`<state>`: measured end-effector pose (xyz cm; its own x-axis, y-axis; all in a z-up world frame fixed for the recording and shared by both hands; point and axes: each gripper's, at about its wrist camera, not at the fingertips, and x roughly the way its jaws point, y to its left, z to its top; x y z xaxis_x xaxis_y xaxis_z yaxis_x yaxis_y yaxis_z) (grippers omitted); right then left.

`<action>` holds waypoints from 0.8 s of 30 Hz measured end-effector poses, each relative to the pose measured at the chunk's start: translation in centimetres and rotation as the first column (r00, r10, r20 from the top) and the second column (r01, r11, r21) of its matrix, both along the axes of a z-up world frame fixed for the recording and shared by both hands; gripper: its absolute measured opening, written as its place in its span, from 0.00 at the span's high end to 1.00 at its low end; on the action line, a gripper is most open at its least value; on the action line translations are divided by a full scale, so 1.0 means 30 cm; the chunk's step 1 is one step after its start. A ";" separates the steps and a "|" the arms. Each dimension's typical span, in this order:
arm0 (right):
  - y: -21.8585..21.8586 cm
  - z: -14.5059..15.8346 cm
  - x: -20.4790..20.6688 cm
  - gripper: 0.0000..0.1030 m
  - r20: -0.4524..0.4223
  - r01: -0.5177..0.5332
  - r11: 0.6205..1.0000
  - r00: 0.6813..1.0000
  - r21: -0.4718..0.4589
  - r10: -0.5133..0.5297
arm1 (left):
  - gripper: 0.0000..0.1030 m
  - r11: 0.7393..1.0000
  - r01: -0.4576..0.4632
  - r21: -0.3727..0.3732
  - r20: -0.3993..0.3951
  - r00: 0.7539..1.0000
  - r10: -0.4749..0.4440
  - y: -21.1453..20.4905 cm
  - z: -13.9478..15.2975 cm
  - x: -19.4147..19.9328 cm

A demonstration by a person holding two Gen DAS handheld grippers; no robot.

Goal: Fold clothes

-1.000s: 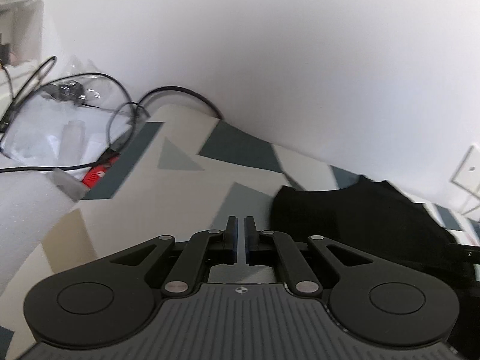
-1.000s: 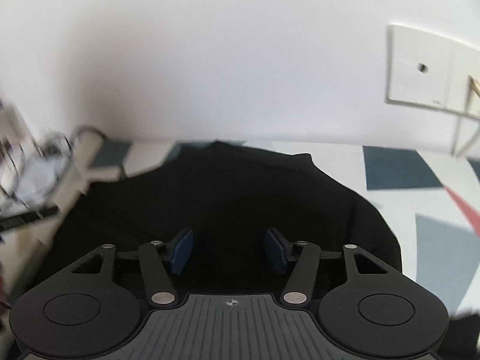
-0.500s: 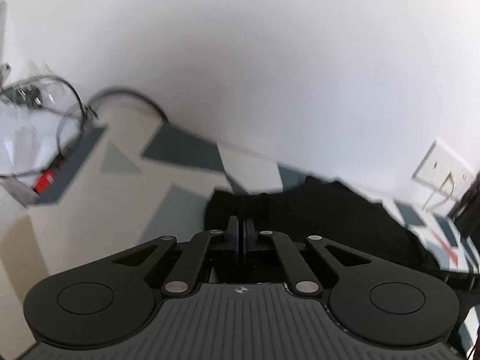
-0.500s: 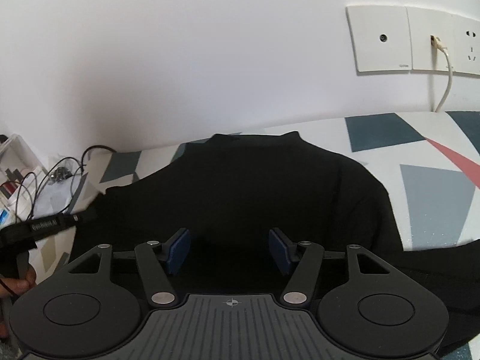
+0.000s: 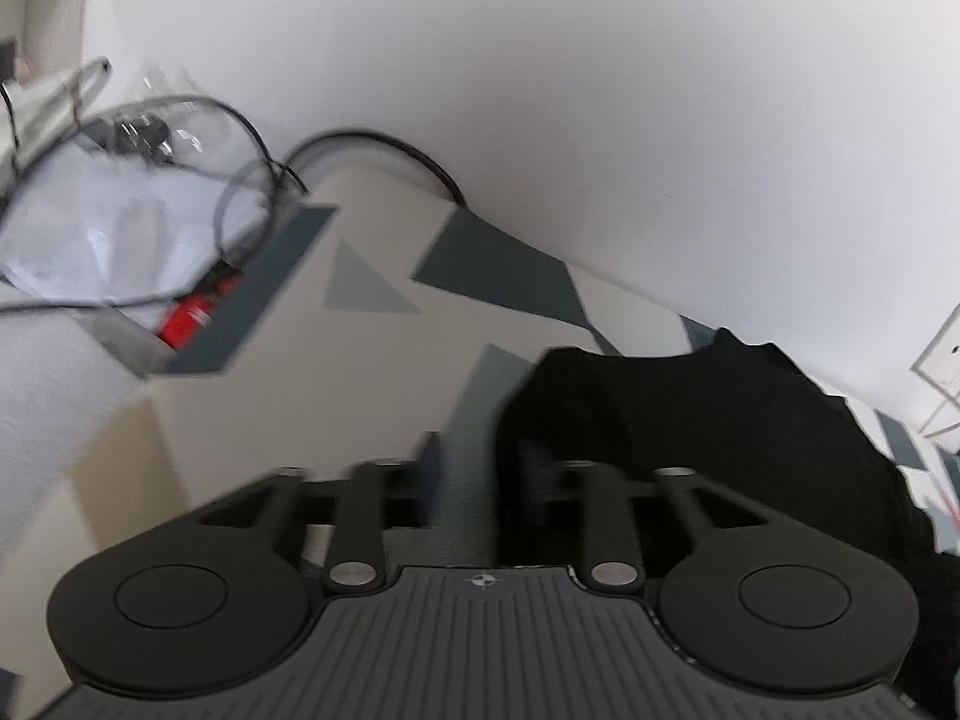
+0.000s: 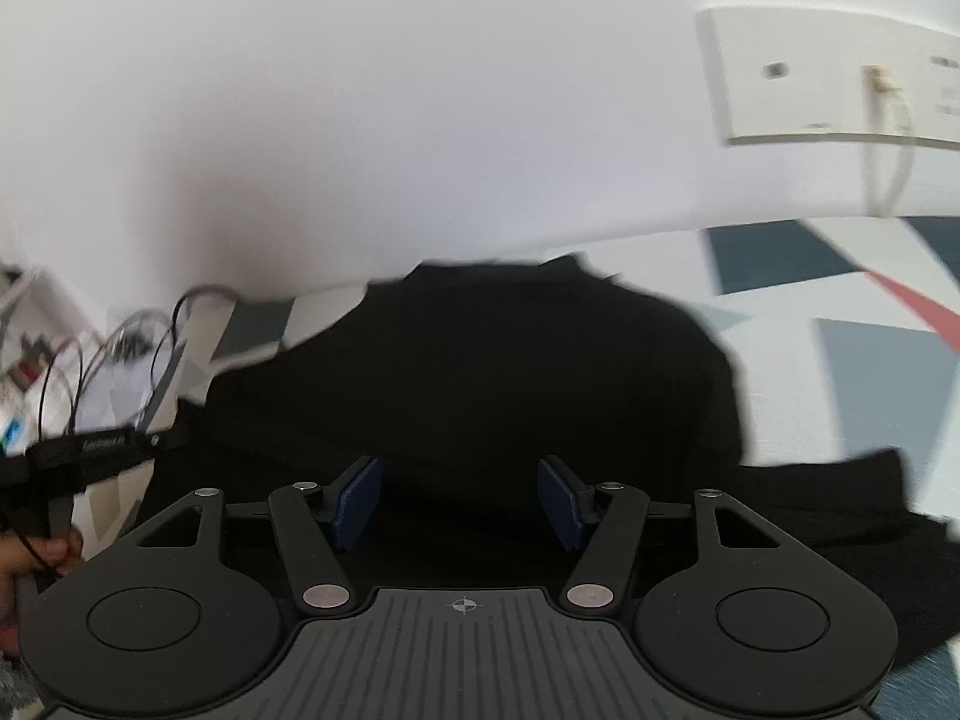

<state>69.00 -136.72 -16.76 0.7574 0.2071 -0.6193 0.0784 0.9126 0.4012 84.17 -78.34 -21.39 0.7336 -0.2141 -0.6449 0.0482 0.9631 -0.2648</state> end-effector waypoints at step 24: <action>-0.514 -0.136 -0.463 0.47 -0.166 0.648 0.696 0.758 0.311 -0.631 | 0.61 0.933 0.202 0.296 -0.044 0.979 -0.198 -0.081 -0.005 -0.294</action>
